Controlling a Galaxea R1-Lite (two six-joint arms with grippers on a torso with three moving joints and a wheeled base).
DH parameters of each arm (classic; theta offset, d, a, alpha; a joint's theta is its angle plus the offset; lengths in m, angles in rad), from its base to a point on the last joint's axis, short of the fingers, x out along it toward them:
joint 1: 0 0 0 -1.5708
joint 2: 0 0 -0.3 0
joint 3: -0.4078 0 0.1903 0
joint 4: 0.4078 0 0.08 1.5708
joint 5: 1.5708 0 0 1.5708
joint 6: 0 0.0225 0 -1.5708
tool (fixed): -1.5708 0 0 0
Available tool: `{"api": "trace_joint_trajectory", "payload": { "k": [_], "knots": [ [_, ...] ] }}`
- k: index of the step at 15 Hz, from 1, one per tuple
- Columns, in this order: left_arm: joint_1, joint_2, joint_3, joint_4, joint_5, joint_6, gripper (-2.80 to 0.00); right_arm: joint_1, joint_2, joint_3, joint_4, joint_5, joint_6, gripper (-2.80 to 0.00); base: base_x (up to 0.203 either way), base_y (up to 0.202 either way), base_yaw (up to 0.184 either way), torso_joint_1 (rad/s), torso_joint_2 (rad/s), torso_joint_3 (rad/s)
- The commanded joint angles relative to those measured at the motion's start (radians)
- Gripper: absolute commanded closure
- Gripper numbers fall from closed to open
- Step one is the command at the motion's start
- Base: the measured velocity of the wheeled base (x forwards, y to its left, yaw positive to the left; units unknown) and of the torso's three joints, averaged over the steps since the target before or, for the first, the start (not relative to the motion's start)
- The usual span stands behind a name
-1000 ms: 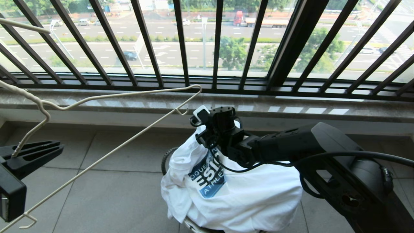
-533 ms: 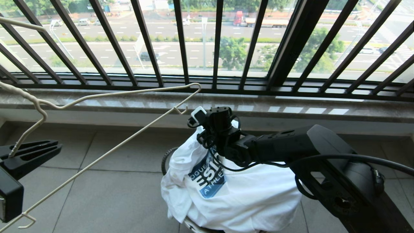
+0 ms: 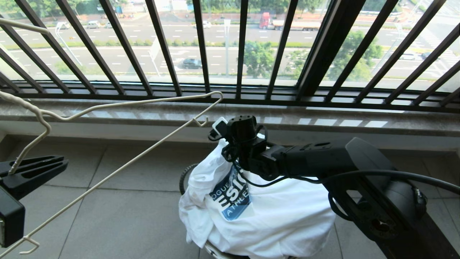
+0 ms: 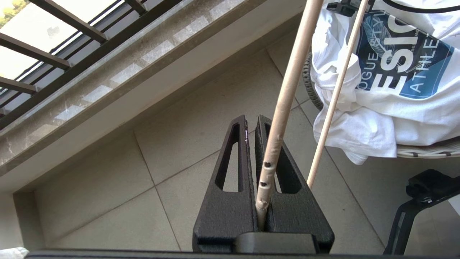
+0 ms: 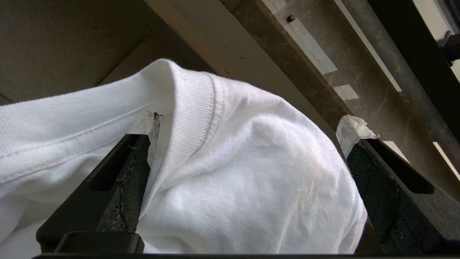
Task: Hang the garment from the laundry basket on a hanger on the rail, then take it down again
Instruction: Pick up clothes from the basket
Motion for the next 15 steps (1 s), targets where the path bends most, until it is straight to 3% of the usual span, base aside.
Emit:
{"api": "trace_joint_trajectory", "payload": {
  "k": [1, 15],
  "knots": [
    [0.000, 0.000, 0.001, 0.001, 0.002, 0.002, 0.00, -0.005, 0.000, -0.001, -0.001, -0.005, -0.007, 0.00, 0.000, 0.000, 0.000, 0.000, 0.00, 0.000],
    [0.000, -0.008, 0.007, 0.018, 0.000, 0.023, 0.00, -0.001, -0.110, 0.049, -0.091, -0.001, 0.033, 0.00, 0.000, 0.000, 0.000, 0.000, 0.00, 0.000]
  ]
}}
